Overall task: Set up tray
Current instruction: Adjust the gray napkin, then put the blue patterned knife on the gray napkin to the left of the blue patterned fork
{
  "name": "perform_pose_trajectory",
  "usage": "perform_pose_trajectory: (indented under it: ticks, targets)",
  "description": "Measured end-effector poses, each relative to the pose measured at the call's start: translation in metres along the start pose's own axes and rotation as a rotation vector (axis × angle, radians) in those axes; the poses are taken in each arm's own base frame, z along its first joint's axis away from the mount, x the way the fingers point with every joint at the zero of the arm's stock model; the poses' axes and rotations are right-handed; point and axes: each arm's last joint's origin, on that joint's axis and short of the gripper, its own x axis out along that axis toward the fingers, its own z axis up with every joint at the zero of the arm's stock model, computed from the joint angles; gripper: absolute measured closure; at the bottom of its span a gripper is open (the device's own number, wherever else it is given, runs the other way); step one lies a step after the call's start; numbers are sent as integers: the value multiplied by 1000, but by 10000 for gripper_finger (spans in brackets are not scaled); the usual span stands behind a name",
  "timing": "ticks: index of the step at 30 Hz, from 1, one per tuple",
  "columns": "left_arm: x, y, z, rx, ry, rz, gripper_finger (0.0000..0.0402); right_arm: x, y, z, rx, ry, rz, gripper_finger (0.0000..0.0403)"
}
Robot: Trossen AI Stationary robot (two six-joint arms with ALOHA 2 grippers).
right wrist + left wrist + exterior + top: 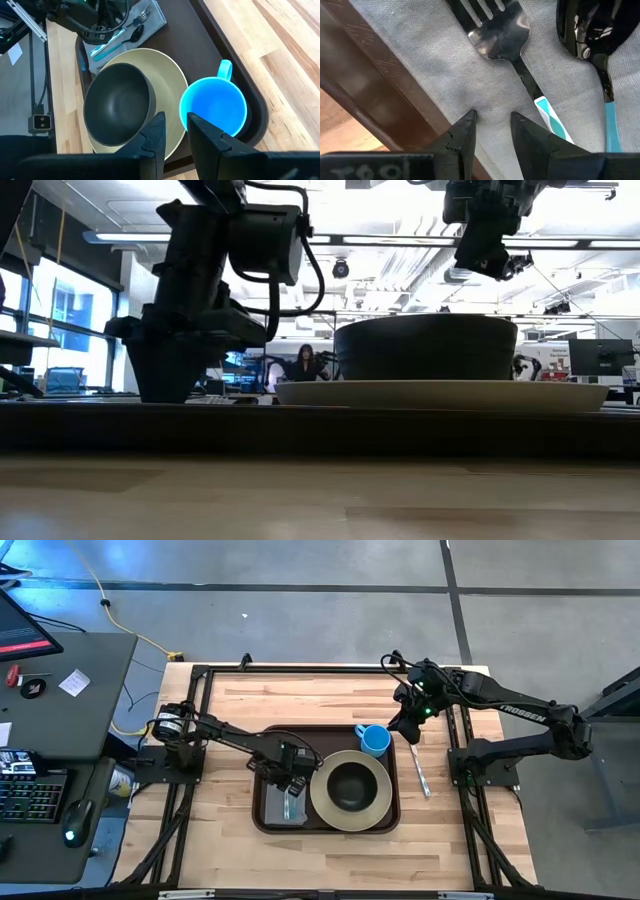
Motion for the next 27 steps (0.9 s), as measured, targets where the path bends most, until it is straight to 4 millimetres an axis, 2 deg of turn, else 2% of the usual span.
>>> perform_pose_trajectory:
  ticks: [5,11,18,23,27]
  targets:
    - [-2,-1,0,-2,24,0,245,0,0,0,0,0,0,332]
    - [-19,-7,1,-3,24,4,245,-1,-1,-4,51,29,-37,332]
    - [-44,-14,2,-2,21,8,245,-15,-3,-26,298,127,-202,331]
    - [-67,-17,3,2,-12,23,245,-23,-2,-45,473,185,-415,331]
    - [-90,-26,5,53,-69,-32,245,-9,-6,-59,500,261,-322,325]
